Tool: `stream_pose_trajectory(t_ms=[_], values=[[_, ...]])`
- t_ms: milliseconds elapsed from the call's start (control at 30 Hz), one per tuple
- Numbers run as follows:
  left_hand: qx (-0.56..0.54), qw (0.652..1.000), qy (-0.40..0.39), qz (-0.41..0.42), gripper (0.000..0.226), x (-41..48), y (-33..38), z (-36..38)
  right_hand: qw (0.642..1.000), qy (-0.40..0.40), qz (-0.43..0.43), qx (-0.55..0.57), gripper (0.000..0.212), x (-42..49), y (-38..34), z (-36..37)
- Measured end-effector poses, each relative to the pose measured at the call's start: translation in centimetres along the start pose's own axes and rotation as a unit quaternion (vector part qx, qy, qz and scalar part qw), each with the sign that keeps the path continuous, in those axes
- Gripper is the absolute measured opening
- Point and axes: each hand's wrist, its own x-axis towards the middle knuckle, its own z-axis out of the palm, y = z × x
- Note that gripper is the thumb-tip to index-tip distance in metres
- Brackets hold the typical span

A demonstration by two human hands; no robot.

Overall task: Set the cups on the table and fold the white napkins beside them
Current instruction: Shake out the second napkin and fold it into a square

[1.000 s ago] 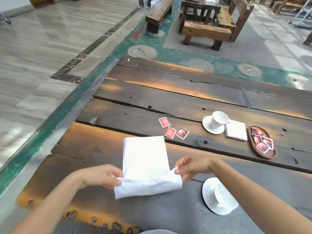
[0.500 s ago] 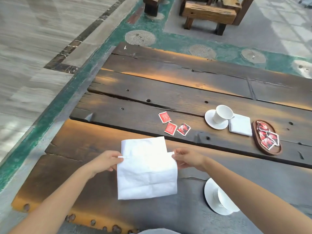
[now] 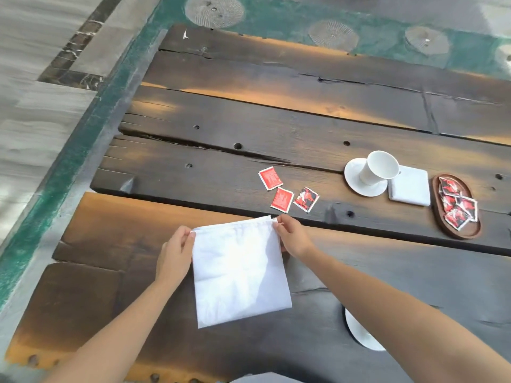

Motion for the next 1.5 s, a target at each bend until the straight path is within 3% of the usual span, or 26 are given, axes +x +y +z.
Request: stream_pose_trajectory(t_ms=[300, 533, 733, 800, 867, 933, 1000, 1067, 1133, 1267, 1500], values=[[0.036, 0.998, 0.036, -0.041, 0.02, 1.6, -0.5, 2.0, 0.994, 0.052, -0.001, -0.092, 0.023, 2.5, -0.2, 0.8], [0.053, 0.996, 0.018, -0.068, 0.021, 2.2, -1.9, 2.6, 0.989, 0.06, 0.021, -0.136, 0.021, 3.2, 0.1, 1.2], [0.103, 0.993, -0.013, -0.06, 0.02, 2.4, -2.5, 1.8, 0.983, 0.075, 0.028, -0.163, 0.015, 3.0, 0.0, 1.4], [0.144, 0.989, 0.002, -0.038, 0.023, 2.1, -2.5, 1.0, 0.98, 0.088, -0.01, -0.181, 0.01, 2.4, 0.0, 0.9], [0.189, 0.981, 0.022, 0.038, 0.038, 1.3, -2.3, 0.4, 0.951, 0.095, -0.13, -0.263, 0.021, 1.2, 0.2, 0.3], [0.254, 0.952, -0.011, 0.171, 0.054, -0.2, -1.4, 0.7, 0.892, 0.025, -0.256, -0.371, 0.046, -0.3, 0.5, 0.6], [0.329, 0.896, -0.081, 0.286, 0.07, -2.3, -0.7, 1.9, 0.822, -0.112, -0.297, -0.473, 0.077, -1.8, 1.1, 2.4], [0.377, 0.86, -0.157, 0.306, 0.082, -3.9, -0.7, 3.1, 0.767, -0.198, -0.286, -0.539, 0.101, -2.9, 2.3, 4.2], [0.393, 0.85, -0.218, 0.274, 0.091, -4.1, -1.8, 3.7, 0.75, -0.206, -0.27, -0.567, 0.11, -3.2, 3.3, 4.8], [0.421, 0.834, -0.254, 0.252, 0.101, -4.1, -3.8, 3.4, 0.725, -0.194, -0.268, -0.604, 0.114, -3.4, 4.3, 3.6], [0.441, 0.829, -0.264, 0.221, 0.118, -4.4, -6.6, 1.8, 0.732, -0.2, -0.244, -0.604, 0.119, -3.8, 6.1, 0.2]])
